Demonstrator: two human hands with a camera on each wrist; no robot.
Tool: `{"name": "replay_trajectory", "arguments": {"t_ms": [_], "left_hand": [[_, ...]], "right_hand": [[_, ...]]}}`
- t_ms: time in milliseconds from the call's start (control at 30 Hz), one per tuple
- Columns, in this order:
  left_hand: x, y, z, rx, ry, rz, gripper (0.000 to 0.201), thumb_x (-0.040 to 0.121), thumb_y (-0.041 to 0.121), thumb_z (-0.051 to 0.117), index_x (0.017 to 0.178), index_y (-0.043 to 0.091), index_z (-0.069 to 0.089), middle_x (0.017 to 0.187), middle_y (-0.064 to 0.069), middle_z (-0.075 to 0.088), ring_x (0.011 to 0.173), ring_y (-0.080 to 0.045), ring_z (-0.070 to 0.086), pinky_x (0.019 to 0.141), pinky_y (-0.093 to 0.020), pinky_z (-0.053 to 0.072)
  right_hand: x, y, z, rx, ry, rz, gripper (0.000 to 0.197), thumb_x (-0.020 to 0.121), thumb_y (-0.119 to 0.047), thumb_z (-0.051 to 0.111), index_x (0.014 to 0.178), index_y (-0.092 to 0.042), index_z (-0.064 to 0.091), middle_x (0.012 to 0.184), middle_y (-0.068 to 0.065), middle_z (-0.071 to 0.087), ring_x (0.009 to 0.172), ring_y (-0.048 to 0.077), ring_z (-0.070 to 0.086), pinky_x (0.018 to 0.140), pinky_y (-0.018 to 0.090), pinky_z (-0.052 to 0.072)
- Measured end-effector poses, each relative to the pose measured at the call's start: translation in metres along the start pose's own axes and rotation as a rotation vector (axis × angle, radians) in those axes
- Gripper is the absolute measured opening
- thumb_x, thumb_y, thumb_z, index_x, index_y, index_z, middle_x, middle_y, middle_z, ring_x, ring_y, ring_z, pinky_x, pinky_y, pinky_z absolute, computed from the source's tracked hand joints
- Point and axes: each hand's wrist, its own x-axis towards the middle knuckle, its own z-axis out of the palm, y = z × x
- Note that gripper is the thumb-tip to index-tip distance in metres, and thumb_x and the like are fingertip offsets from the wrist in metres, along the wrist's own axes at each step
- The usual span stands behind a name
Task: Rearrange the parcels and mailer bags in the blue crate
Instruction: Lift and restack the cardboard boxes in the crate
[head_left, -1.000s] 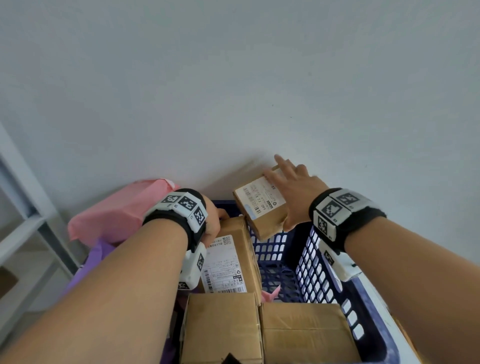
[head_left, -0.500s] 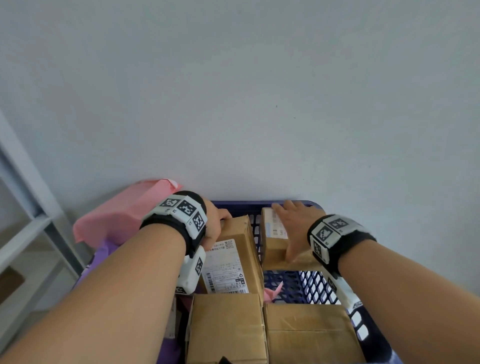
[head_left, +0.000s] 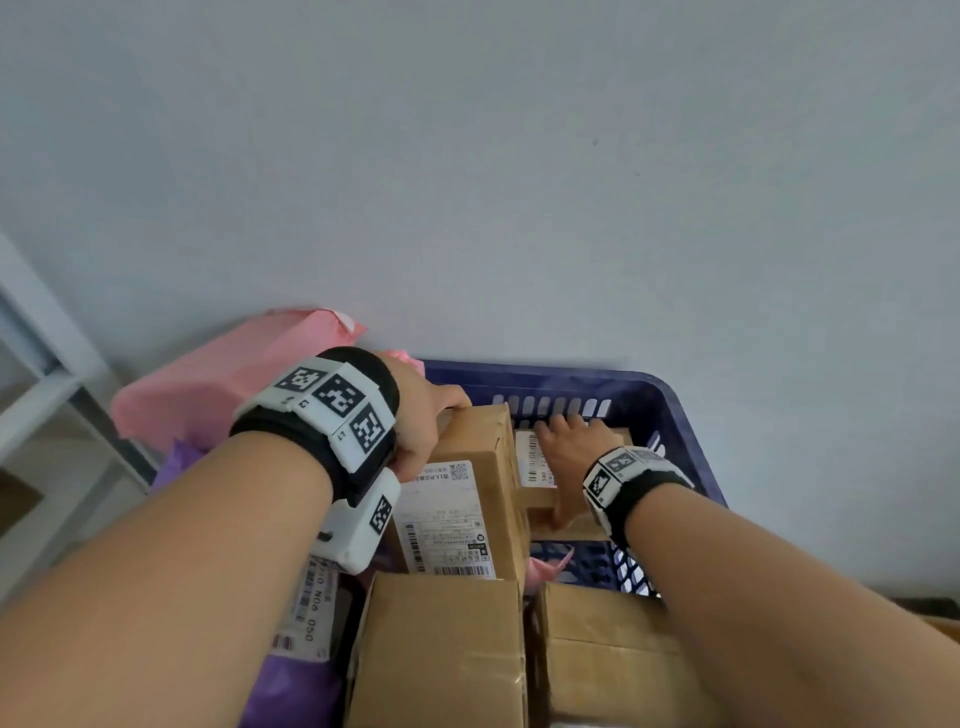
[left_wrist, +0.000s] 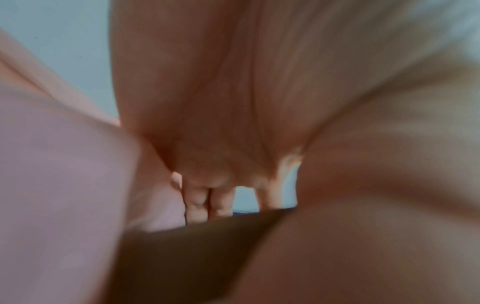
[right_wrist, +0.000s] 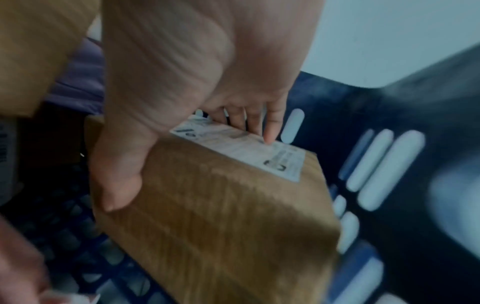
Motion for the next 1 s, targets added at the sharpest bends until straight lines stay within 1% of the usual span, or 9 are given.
{"name": "replay_trajectory", "arguments": {"t_ms": [233,300,400,467,600,700,800,833,1000], "left_hand": [[0.003,-0.001,0.000,-0.064,-0.015,0.017,0.101,0.072,-0.004,0.070,0.145,0.045,0.020,0.107,-0.005,0.054,0.080,-0.020,0.057,0.084,-0.040,0.055],[0.003,-0.001,0.001,-0.084,-0.014,0.023,0.102,0.073,-0.005,0.070,0.146,0.044,0.018,0.105,-0.005,0.054,0.080,-0.020,0.058,0.079,-0.038,0.055],[0.001,-0.003,0.002,-0.125,-0.005,0.027,0.103,0.072,-0.007,0.069,0.146,0.044,0.019,0.112,-0.006,0.053,0.084,-0.022,0.059,0.078,-0.038,0.056],[-0.002,-0.003,0.004,-0.156,0.005,0.034,0.102,0.071,-0.008,0.070,0.145,0.043,0.021,0.122,-0.008,0.053,0.091,-0.025,0.062,0.083,-0.040,0.056],[-0.007,-0.004,0.006,-0.245,0.061,0.052,0.104,0.062,-0.008,0.073,0.142,0.040,0.028,0.121,-0.008,0.056,0.106,-0.032,0.062,0.085,-0.047,0.057],[-0.008,-0.010,0.006,-0.442,0.155,0.068,0.106,0.047,-0.010,0.072,0.138,0.031,0.036,0.119,-0.014,0.059,0.109,-0.038,0.062,0.086,-0.053,0.056],[-0.007,-0.015,0.007,-0.637,0.216,0.111,0.102,0.038,-0.012,0.064,0.131,0.023,0.044,0.118,-0.018,0.059,0.111,-0.041,0.059,0.076,-0.049,0.054],[-0.007,-0.016,0.008,-0.676,0.222,0.122,0.099,0.037,-0.013,0.062,0.128,0.022,0.045,0.119,-0.019,0.058,0.111,-0.042,0.058,0.076,-0.050,0.054],[-0.002,-0.015,0.008,-0.757,0.239,0.138,0.098,0.037,-0.013,0.060,0.127,0.021,0.043,0.119,-0.022,0.059,0.110,-0.048,0.060,0.082,-0.060,0.052]], "right_hand": [[0.010,-0.002,0.007,0.086,-0.099,0.026,0.132,0.056,-0.049,0.088,0.153,-0.011,0.007,0.152,0.010,0.027,0.138,0.030,0.031,0.106,0.047,0.040],[0.009,0.000,0.002,0.128,-0.091,0.032,0.114,0.062,-0.046,0.085,0.150,-0.012,0.022,0.148,0.011,0.038,0.134,0.029,0.041,0.102,0.043,0.043],[0.008,-0.002,-0.008,0.202,-0.061,0.018,0.062,0.076,-0.038,0.077,0.129,-0.017,0.054,0.129,0.006,0.059,0.115,0.024,0.057,0.092,0.036,0.049],[0.005,-0.004,-0.014,0.221,-0.096,-0.007,0.052,0.079,-0.032,0.075,0.127,-0.019,0.059,0.127,0.004,0.060,0.115,0.023,0.057,0.096,0.036,0.048],[-0.012,0.002,-0.032,0.314,-0.136,-0.044,0.050,0.082,-0.015,0.072,0.130,-0.020,0.059,0.128,0.002,0.062,0.117,0.022,0.057,0.098,0.034,0.046],[-0.026,0.010,-0.047,0.435,-0.097,-0.058,0.049,0.087,-0.005,0.057,0.134,-0.017,0.056,0.129,0.003,0.061,0.116,0.022,0.058,0.098,0.033,0.047],[-0.035,0.023,-0.051,0.828,-0.139,-0.024,0.059,0.079,0.007,0.048,0.133,-0.017,0.050,0.115,0.005,0.061,0.099,0.024,0.063,0.085,0.034,0.054],[-0.038,0.027,-0.052,0.998,-0.200,-0.021,0.065,0.075,0.010,0.047,0.135,-0.016,0.047,0.117,0.006,0.058,0.102,0.025,0.062,0.087,0.034,0.053],[-0.061,0.038,-0.065,1.429,-0.342,-0.168,0.079,0.065,-0.008,0.070,0.136,-0.025,0.041,0.138,0.004,0.049,0.127,0.027,0.048,0.104,0.044,0.045]]}}
